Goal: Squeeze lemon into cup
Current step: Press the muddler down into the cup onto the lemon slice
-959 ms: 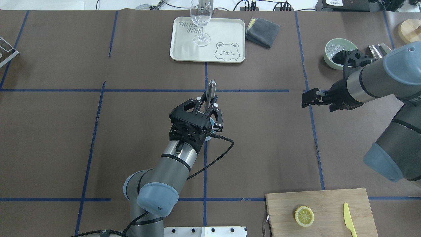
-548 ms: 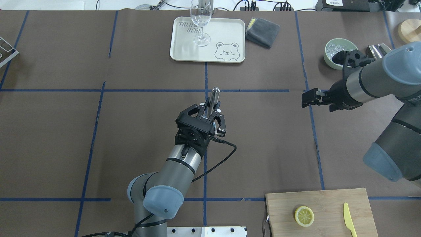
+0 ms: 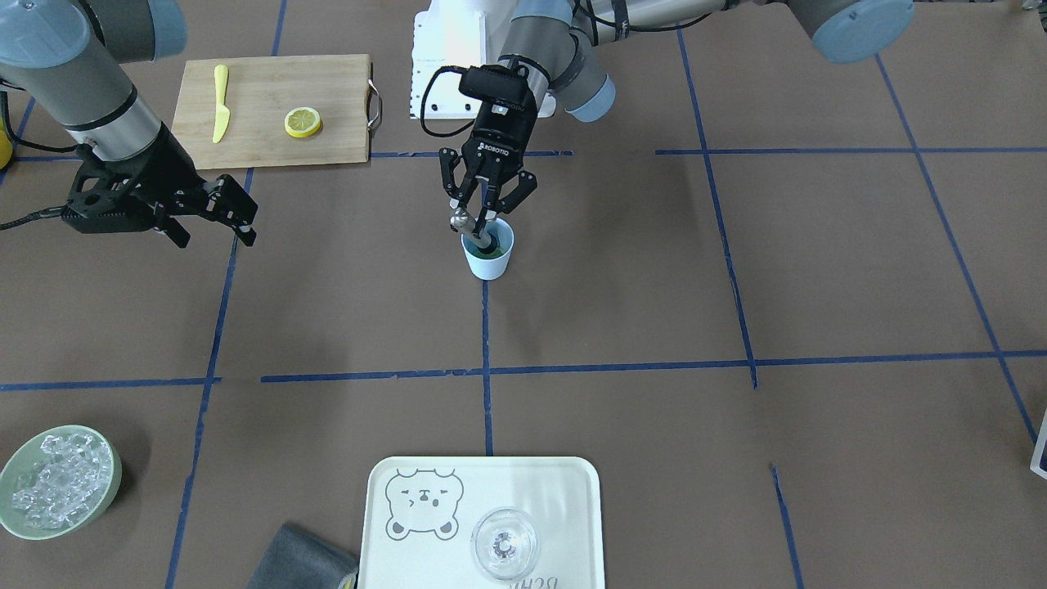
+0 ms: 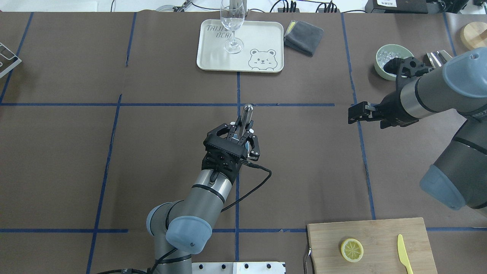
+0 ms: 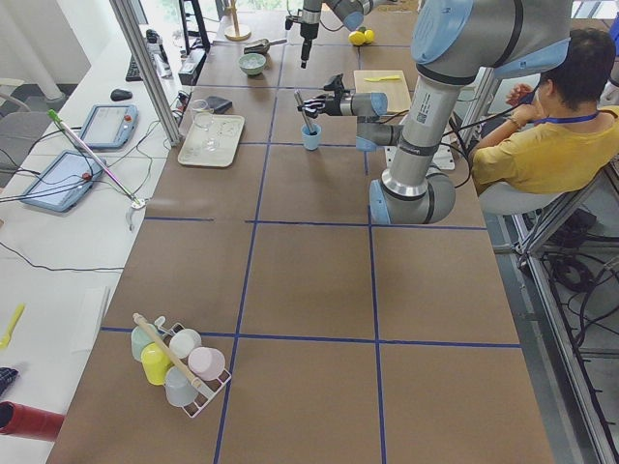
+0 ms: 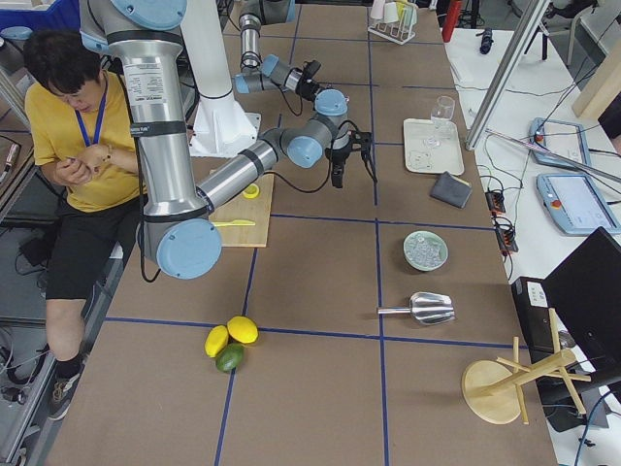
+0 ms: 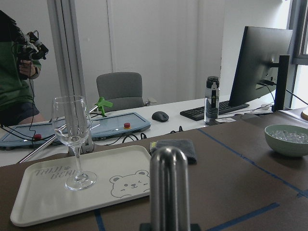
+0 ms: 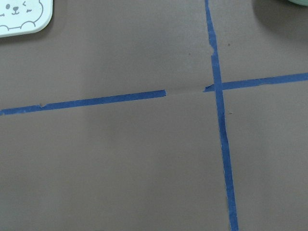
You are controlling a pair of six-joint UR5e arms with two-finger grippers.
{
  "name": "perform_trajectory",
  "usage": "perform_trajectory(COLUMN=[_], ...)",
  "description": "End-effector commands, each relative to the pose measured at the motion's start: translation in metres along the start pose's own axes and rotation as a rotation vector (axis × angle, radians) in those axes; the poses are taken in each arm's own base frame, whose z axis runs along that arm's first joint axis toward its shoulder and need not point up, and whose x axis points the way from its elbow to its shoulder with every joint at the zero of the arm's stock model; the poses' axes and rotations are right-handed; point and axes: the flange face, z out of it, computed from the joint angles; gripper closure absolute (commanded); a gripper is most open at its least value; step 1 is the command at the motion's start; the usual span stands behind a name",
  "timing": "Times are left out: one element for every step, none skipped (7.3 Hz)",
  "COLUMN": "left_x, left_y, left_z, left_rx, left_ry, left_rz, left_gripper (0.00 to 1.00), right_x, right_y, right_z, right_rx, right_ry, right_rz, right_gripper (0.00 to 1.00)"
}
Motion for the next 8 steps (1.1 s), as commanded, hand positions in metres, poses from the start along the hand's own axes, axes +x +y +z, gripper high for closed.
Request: perform_trajectory(left_x=[-0.001, -0.001, 0.0, 0.002, 0.003, -0.001, -0.011, -0.016], left_y=[0.001, 0.002, 0.0, -0.017, -0.063, -0.103, -0.114, -0.139], left_z=[0.0, 0.0, -0.002, -0.007, -0.027, -0.041, -0.035, -0.041], left_rx=[-0.001, -0.003, -0.002, 0.016, 0.061, 0.099, 0.115, 0.144], left_ry=[-0.001, 0.0, 0.004, 0.016, 0.063, 0.114, 0.107, 0.115], left_rz=[0.002, 0.004, 0.0, -0.003, 0.047, 0.07, 0.054, -0.035], left_gripper=[1.0, 1.0, 1.0, 1.0, 1.0, 1.0, 1.0, 1.0], right_x=[-0.001, 0.0, -0.001, -0.004, -0.004, -0.005, -0.006, -0.004], right_y=[0.0, 0.0, 0.0, 0.0, 0.0, 0.0, 0.001, 0.0], right_z=[-0.001, 0.0, -0.001, -0.002, -0.002, -0.003, -0.004, -0.002], right_rx=[-0.002, -0.003, -0.002, 0.0, 0.0, -0.003, -0.006, -0.007], right_ry=[-0.003, -0.002, -0.004, -0.008, -0.008, -0.012, -0.016, -0.011], right_rz=[0.001, 0.002, 0.0, -0.002, -0.002, -0.003, -0.003, -0.001], right_gripper=[0.0, 0.0, 0.0, 0.0, 0.0, 0.0, 0.0, 0.0])
